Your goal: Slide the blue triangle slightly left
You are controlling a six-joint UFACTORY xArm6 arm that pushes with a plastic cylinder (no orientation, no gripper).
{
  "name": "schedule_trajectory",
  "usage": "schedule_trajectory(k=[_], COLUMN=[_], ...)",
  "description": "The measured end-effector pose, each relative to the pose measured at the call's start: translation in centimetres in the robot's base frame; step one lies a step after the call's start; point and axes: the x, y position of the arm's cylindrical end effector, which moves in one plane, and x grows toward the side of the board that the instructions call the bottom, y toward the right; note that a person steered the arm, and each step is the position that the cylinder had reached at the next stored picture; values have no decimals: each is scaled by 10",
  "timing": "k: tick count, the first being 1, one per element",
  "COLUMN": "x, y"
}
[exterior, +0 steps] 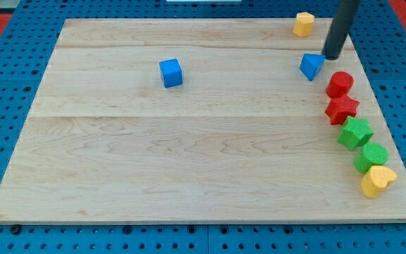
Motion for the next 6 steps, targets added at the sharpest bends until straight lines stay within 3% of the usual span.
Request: schedule_trajectory(k=[2,5,6], x=[44,-57,-55], y=[-16,-64,-73])
